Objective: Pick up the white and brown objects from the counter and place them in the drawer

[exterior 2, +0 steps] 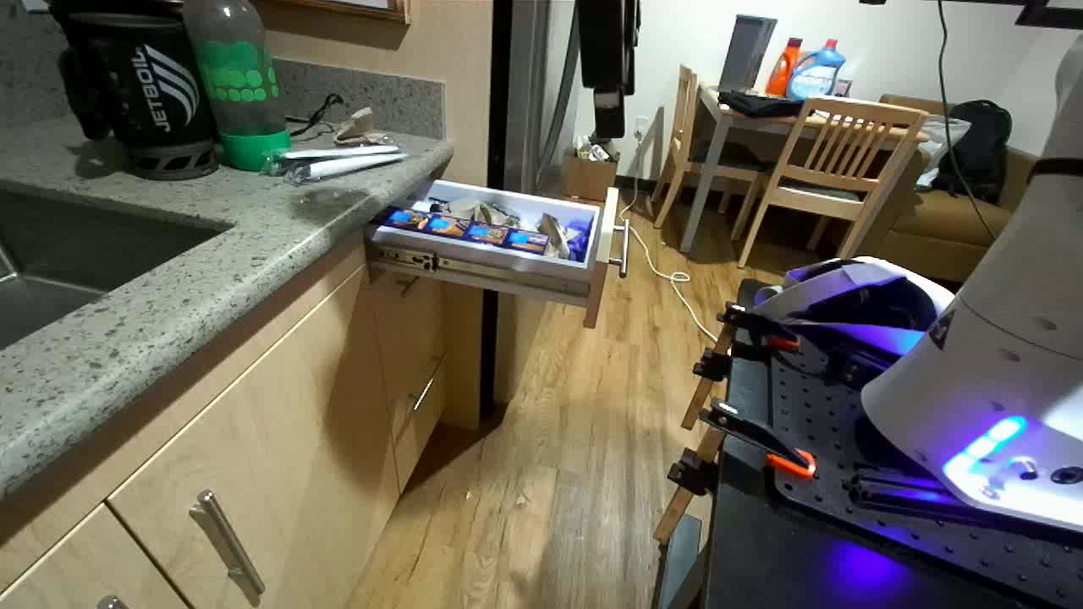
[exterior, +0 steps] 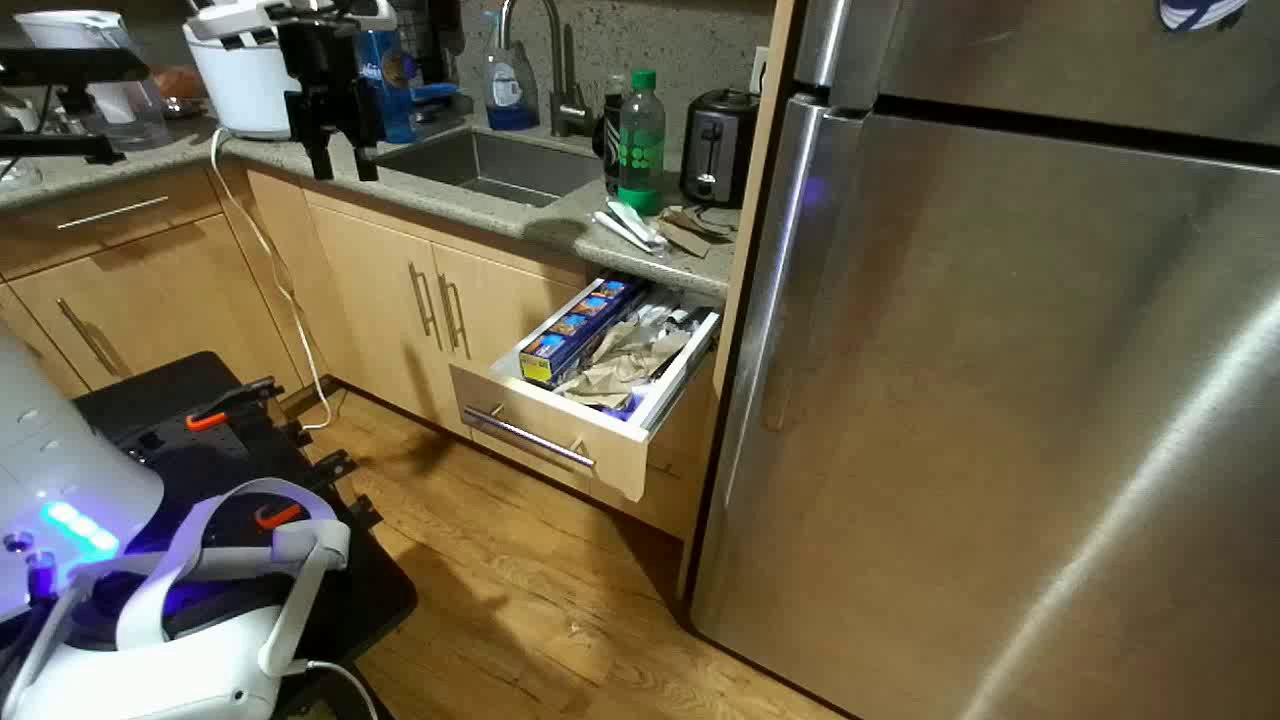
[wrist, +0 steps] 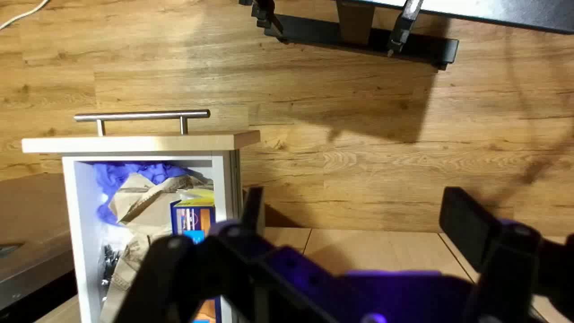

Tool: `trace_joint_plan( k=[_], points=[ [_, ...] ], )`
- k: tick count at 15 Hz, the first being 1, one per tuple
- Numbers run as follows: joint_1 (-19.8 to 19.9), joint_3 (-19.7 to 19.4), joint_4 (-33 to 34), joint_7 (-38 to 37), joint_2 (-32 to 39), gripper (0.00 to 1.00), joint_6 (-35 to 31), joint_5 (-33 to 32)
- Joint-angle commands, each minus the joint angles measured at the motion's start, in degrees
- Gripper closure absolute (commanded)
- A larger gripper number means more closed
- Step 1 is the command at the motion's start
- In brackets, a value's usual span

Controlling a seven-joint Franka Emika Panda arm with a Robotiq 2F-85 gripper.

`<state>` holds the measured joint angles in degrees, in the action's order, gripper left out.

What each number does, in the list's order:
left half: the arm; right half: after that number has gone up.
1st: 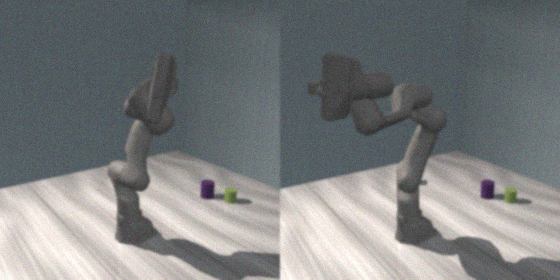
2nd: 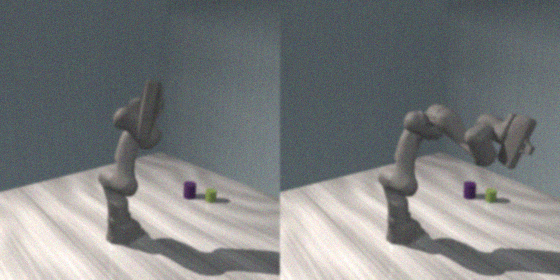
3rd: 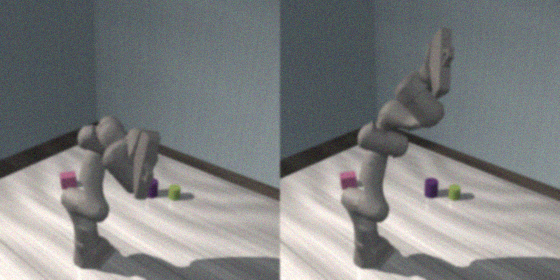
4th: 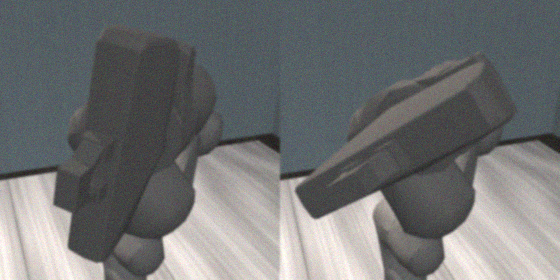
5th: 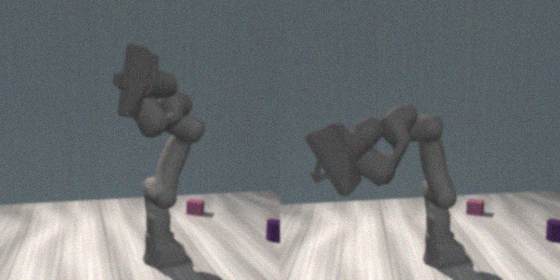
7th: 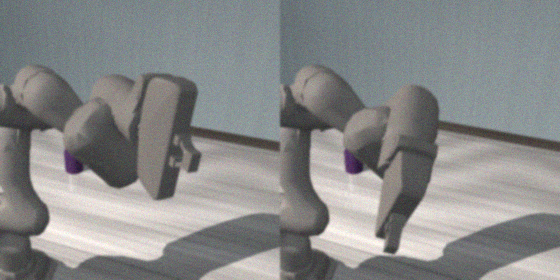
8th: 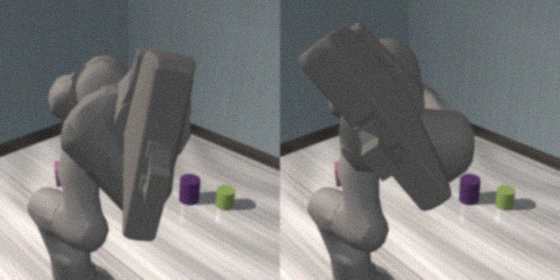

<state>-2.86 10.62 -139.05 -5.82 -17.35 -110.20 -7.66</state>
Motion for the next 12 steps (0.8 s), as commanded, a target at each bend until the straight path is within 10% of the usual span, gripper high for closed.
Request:
trace_joint_plan(
  k=[1,12],
  points=[
    [-1.1,-1.0,0.1,-0.3,0.1,0.0,0.1,-0.3],
    [-0.3,-5.1,4.4,-2.7,4.9,0.0,0.1,12.8]
  ],
)
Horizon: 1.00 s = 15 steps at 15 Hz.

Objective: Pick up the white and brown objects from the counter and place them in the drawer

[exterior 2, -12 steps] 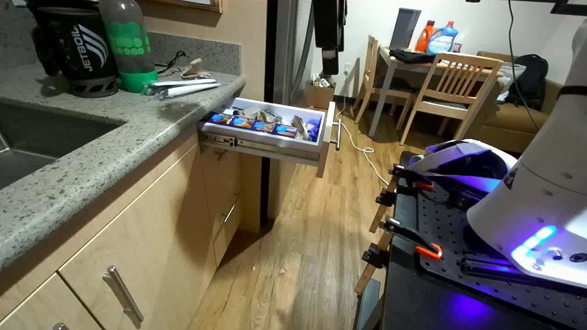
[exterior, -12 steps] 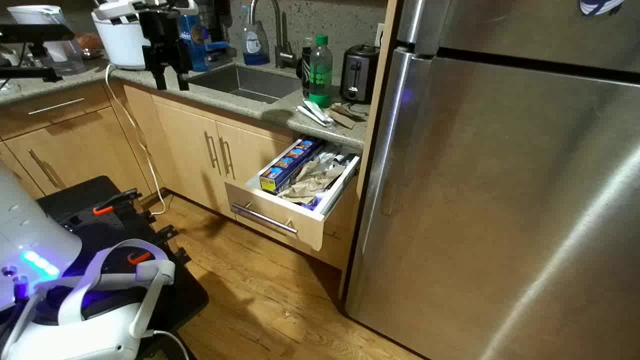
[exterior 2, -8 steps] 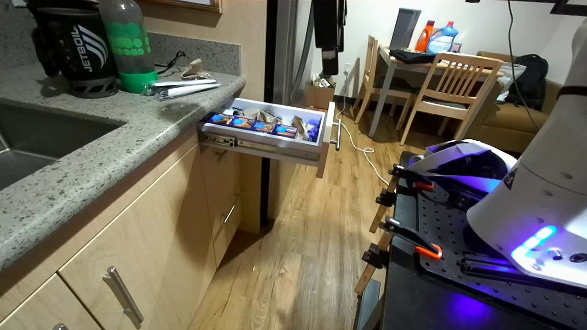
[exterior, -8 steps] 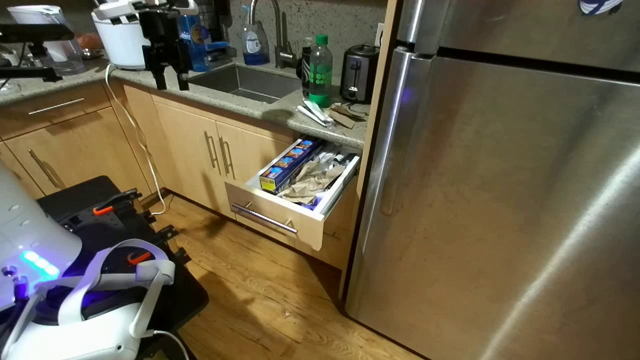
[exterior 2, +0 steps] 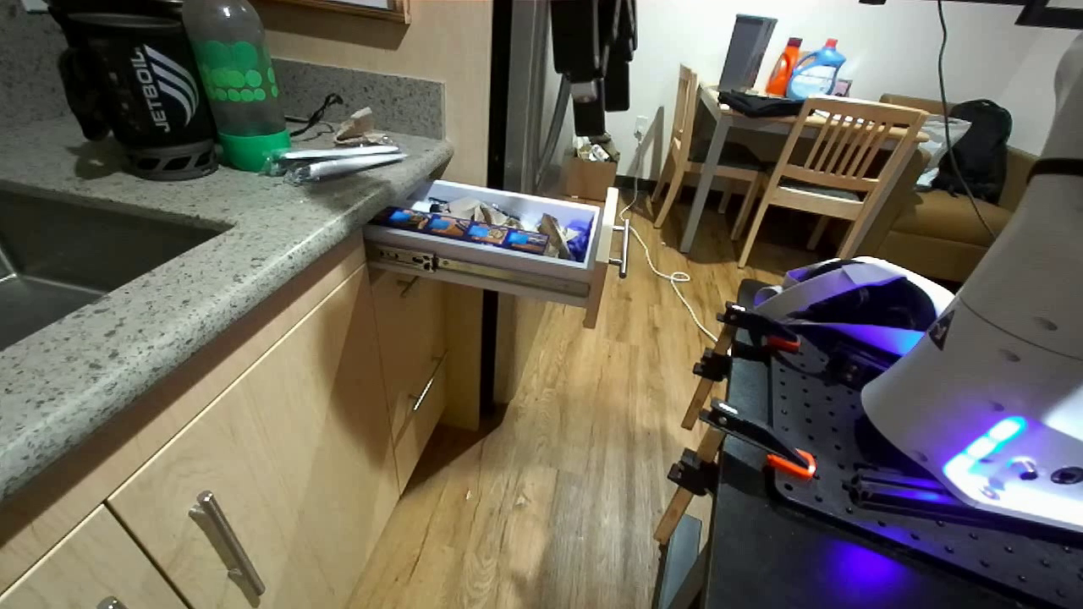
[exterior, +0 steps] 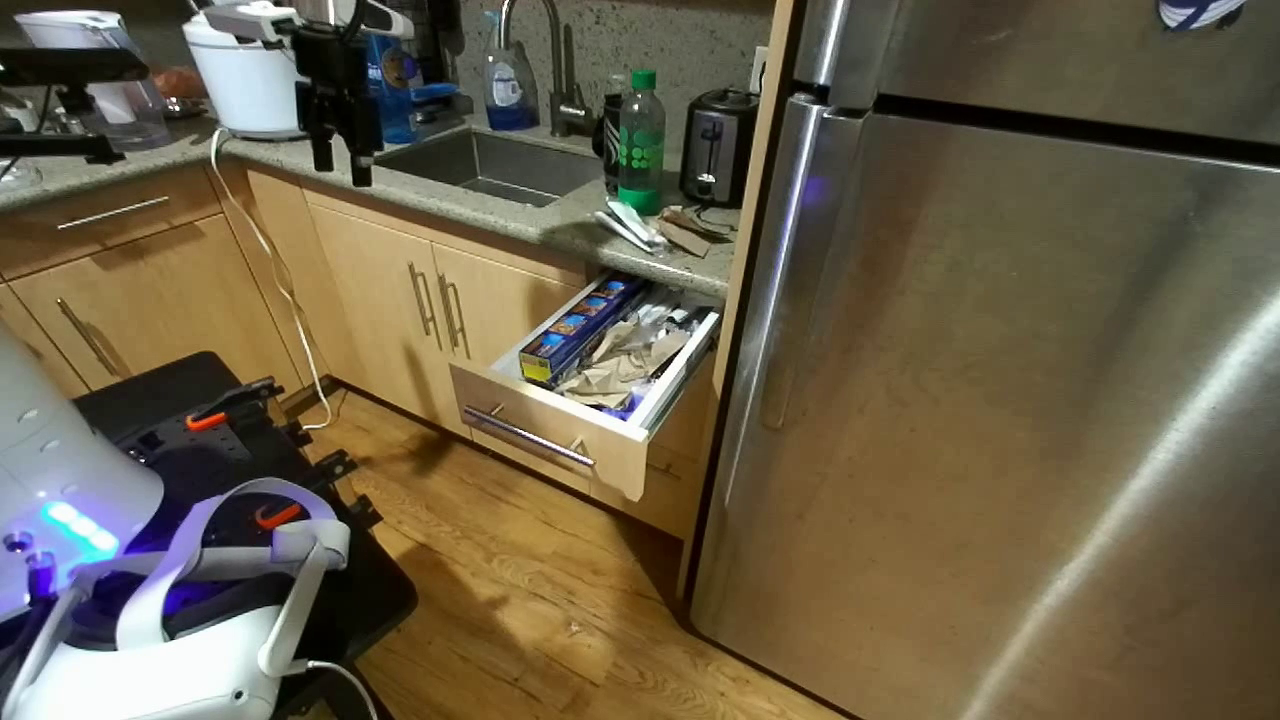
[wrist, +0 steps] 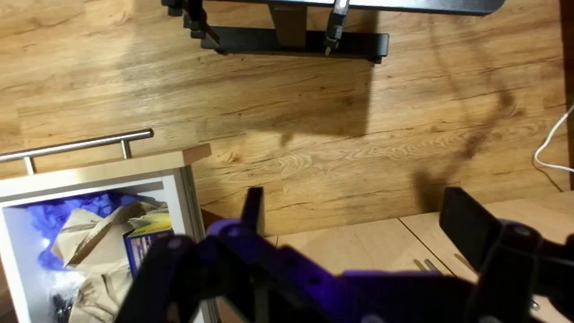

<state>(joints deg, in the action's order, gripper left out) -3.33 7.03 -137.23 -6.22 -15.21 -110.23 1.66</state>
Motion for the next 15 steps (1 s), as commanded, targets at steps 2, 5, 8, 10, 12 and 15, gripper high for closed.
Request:
trace_joint_plan(
  k=[2,5,8,10,12,15],
  points=[
    [0.8,-2.3,3.1,-5.2,4.1,0.0,-1.5,5.1],
    [2.1,-2.7,2.6,-13.4,5.6,0.0,-8.1,4.0],
    [3.2,-2.7,1.9,-21.0,7.2,0.0,-15.5,2.7],
    [3.7,-2.7,1.6,-26.5,8.2,0.0,-19.6,2.1],
    [4.2,-2.8,1.6,-32.6,9.2,0.0,-22.5,1.3],
    [4.9,-3.2,1.5,-42.4,10.3,0.0,-26.2,-1.6]
  ],
)
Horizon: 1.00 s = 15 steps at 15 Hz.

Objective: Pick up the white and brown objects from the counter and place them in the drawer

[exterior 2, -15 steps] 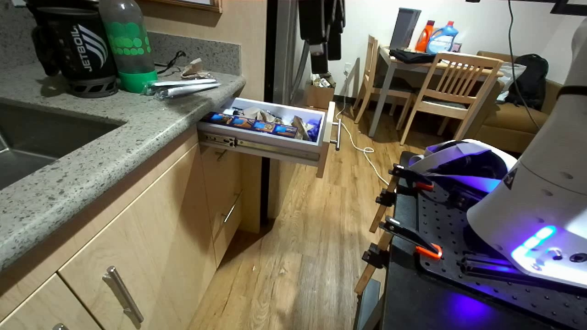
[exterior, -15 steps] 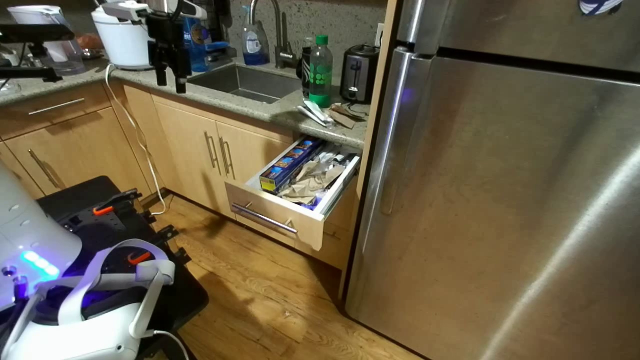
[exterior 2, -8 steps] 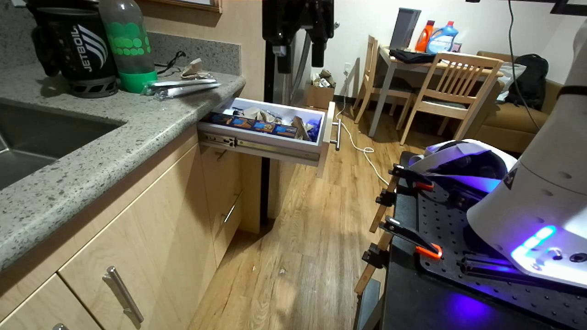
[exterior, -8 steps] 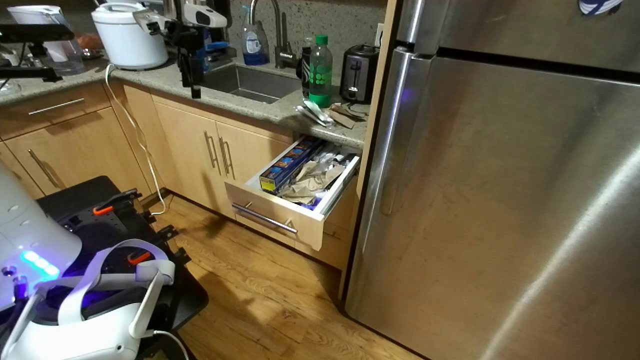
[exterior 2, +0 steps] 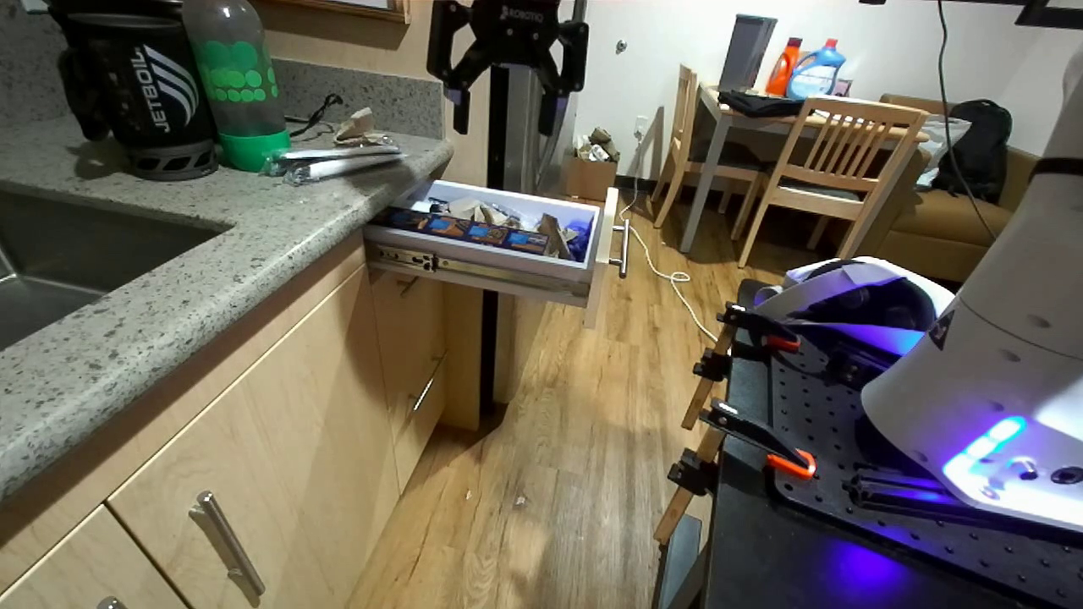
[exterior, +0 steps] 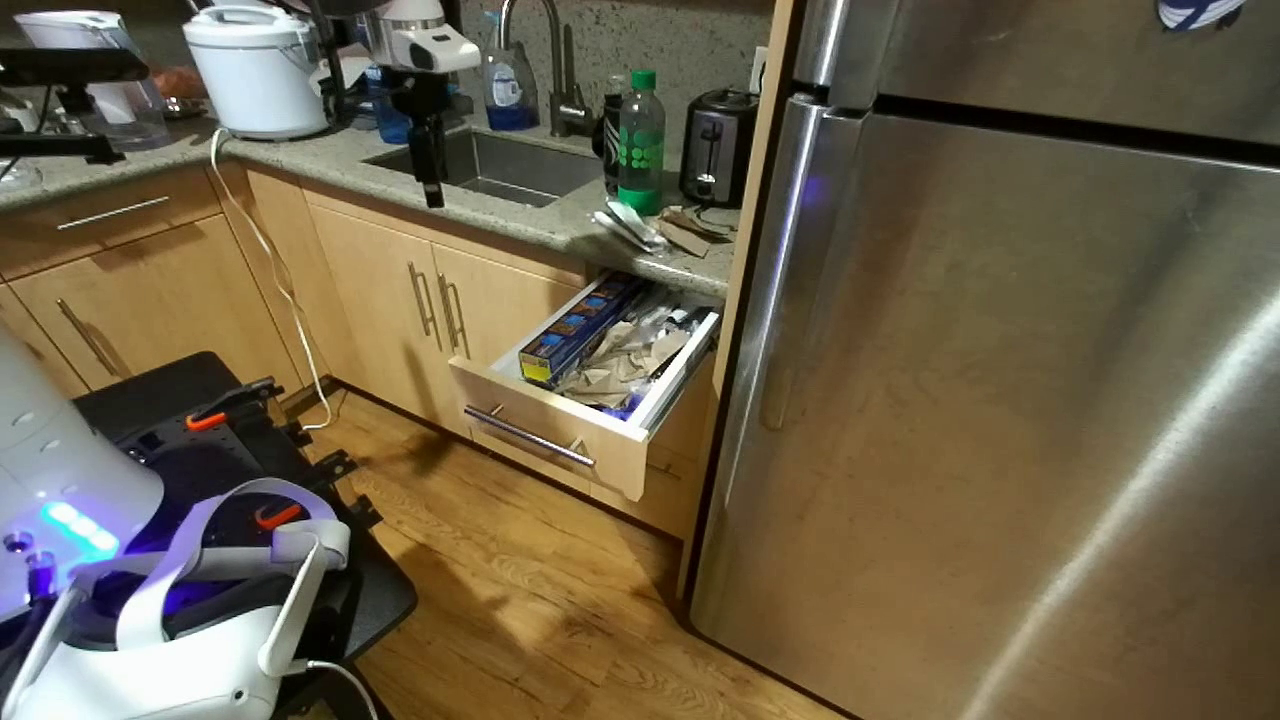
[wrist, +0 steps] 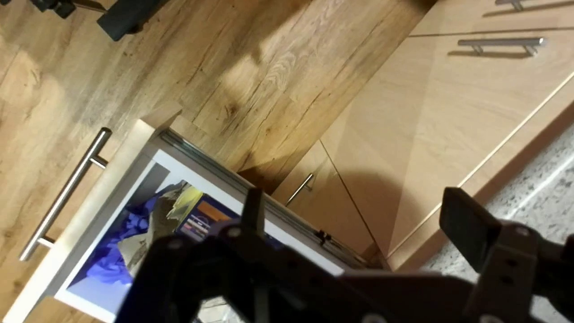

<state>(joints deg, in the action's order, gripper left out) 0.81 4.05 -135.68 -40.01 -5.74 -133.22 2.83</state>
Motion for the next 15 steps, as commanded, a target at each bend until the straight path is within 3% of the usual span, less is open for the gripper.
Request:
trace_joint_plan(
  k=[1,4,5,7,11,15],
  points=[
    [1.0,-0.4,-0.1,-12.0,1.1,0.0,-4.0,-4.0],
    [1.6,-1.0,0.1,-23.5,1.8,0.0,-5.3,-9.0],
    [0.6,-1.3,0.1,-17.3,1.4,0.0,-3.9,-6.5],
    [0.8,-1.5,0.1,-21.1,1.6,0.0,-4.0,-8.0],
    [0.8,-1.5,0.1,-21.7,1.7,0.0,-4.1,-8.1],
    [1.1,-2.2,3.0,-30.0,3.9,0.0,-2.9,-2.3]
  ],
)
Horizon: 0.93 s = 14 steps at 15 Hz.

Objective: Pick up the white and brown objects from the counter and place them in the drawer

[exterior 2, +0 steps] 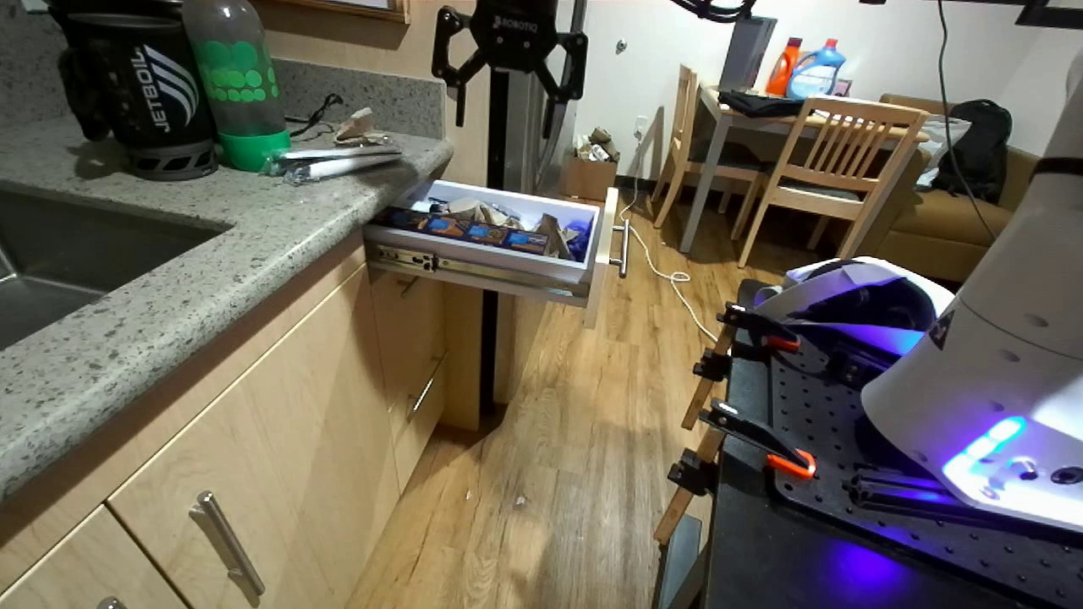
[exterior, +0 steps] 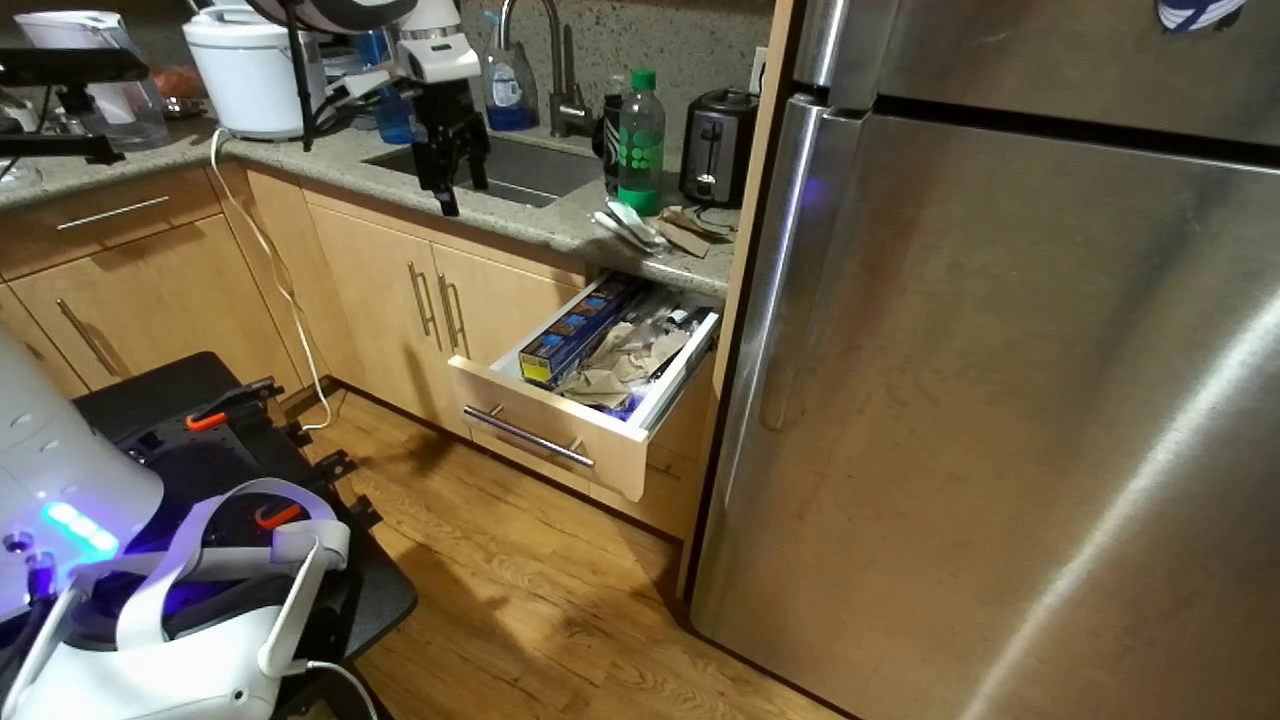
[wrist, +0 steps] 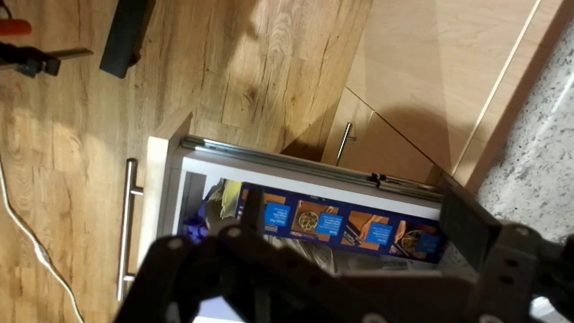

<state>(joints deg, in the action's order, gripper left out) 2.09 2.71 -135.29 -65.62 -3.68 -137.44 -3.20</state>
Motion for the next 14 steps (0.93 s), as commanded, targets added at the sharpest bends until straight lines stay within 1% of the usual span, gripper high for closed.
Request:
trace_joint_plan(
  k=[1,5,8,11,14],
  points=[
    [-0.1,-1.1,3.0,-5.9,2.2,0.0,1.2,5.3],
    [-0.1,-2.3,4.8,-12.2,4.0,0.0,0.2,10.9],
    [0.0,-3.3,6.7,-16.0,5.7,0.0,0.7,15.2],
    [0.3,-4.6,9.4,-19.1,8.0,0.0,0.8,16.1],
    [0.7,-6.0,13.2,-21.7,10.1,0.0,2.5,16.4]
  ],
)
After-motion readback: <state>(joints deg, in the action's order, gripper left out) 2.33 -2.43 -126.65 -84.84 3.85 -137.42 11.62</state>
